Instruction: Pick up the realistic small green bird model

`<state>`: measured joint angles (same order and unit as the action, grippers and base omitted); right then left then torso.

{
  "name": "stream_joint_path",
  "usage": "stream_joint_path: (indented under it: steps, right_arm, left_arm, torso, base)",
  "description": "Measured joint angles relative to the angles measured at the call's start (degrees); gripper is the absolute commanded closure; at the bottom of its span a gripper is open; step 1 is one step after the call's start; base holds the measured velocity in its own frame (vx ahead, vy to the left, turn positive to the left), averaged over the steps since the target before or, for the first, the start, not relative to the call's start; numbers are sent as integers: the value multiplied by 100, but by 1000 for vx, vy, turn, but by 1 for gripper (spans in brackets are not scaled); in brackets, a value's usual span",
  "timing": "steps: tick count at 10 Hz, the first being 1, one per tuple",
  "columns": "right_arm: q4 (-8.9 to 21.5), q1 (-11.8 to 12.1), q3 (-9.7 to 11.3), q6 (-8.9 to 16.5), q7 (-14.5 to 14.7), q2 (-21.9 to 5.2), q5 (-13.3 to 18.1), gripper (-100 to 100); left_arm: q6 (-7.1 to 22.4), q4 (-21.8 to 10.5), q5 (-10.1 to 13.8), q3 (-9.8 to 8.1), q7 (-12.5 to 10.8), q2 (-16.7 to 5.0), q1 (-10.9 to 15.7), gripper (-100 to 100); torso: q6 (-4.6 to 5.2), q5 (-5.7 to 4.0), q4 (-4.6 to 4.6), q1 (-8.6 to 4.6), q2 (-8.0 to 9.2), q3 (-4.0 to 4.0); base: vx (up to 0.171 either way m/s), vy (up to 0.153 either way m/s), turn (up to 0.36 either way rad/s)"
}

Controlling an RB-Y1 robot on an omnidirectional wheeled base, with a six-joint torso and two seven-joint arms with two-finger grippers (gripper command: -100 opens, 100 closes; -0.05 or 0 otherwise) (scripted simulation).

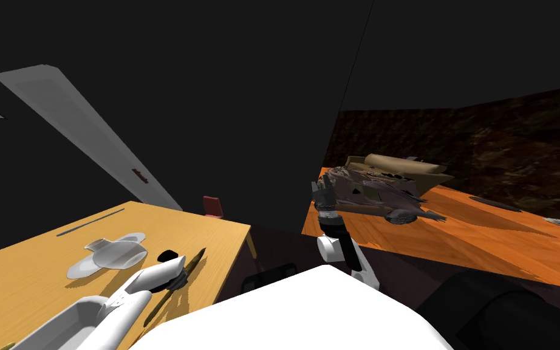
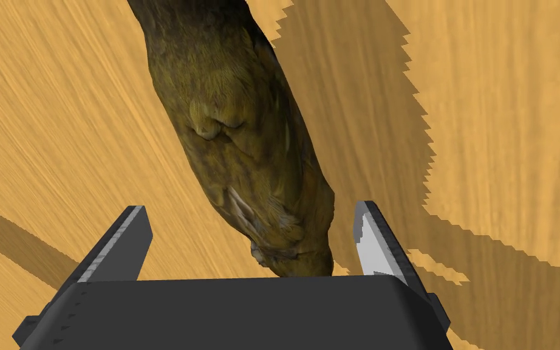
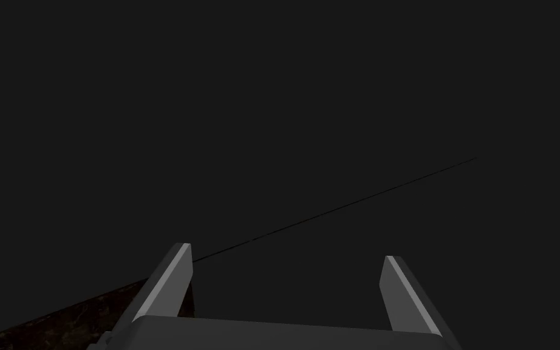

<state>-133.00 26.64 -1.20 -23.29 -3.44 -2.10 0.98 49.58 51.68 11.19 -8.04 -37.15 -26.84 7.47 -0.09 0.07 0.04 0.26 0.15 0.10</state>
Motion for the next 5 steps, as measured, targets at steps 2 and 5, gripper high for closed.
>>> stream_joint_path:
  steps: [2, 5]
  right_arm:
    - [0, -1, 0, 0, 0, 0, 0, 0]
    - [0, -1, 0, 0, 0, 0, 0, 0]
  left_arm:
    - [42, 116, -89, 104, -258, 33, -58, -100]
    - [148, 319, -253, 270, -695, 100, -122, -100]
  torso:
    - [4, 0, -1, -1, -5, -3]
    - [4, 0, -1, -2, -2, -2]
  base:
    - [-53, 62, -140]
    - [-55, 51, -90]
